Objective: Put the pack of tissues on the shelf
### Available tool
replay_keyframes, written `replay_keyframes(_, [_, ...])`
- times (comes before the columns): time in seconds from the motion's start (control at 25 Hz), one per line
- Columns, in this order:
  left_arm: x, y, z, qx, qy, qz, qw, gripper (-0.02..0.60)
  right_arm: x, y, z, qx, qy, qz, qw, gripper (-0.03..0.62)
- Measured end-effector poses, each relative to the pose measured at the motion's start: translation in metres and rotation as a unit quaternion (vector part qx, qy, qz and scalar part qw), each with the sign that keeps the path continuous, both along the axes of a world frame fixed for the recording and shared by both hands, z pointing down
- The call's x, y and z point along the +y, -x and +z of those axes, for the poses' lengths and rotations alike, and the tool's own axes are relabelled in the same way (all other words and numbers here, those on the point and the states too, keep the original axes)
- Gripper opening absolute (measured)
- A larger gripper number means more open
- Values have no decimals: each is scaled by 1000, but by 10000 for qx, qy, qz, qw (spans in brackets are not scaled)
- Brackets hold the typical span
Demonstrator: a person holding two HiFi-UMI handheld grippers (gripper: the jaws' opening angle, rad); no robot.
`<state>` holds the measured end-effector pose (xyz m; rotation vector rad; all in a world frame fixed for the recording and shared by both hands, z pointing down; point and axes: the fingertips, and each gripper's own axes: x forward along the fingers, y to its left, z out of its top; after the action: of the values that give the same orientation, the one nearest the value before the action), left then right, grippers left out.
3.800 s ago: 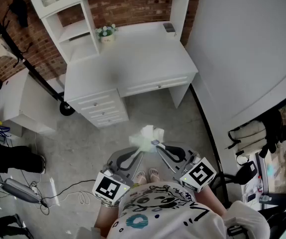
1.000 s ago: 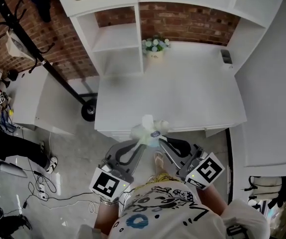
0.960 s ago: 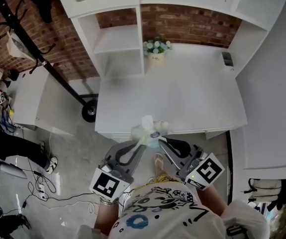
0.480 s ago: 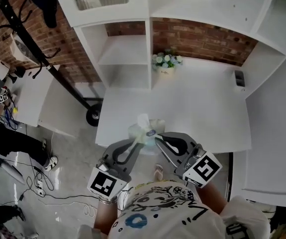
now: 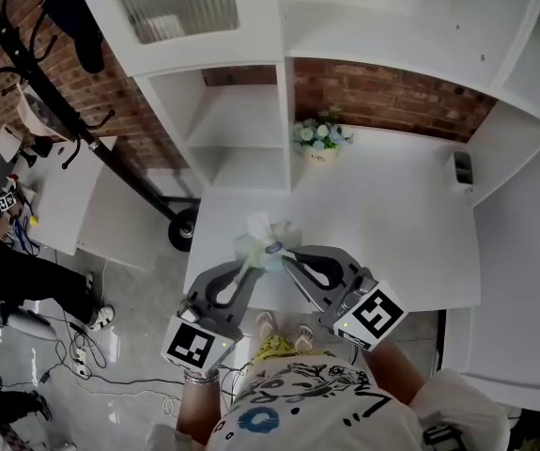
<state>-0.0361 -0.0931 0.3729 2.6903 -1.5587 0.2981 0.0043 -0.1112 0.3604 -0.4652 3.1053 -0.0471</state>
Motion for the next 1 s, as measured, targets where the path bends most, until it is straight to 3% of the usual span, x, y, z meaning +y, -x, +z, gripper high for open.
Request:
replay_keyframes(0.48, [-84,59,-15,-85,-161,410,9990,29,-80,57,-15,-44,-76,477,9988,32])
replay_keyframes(0.8, [-141,101,-30,-171,-321,611,9975,29,-133,101,-34,169,-469,752,9959,32])
replay_keyframes(1.0, [-173,122,-28,-147,-372,685,9968,29,-166,120,-30,196,-371,913,9949,32])
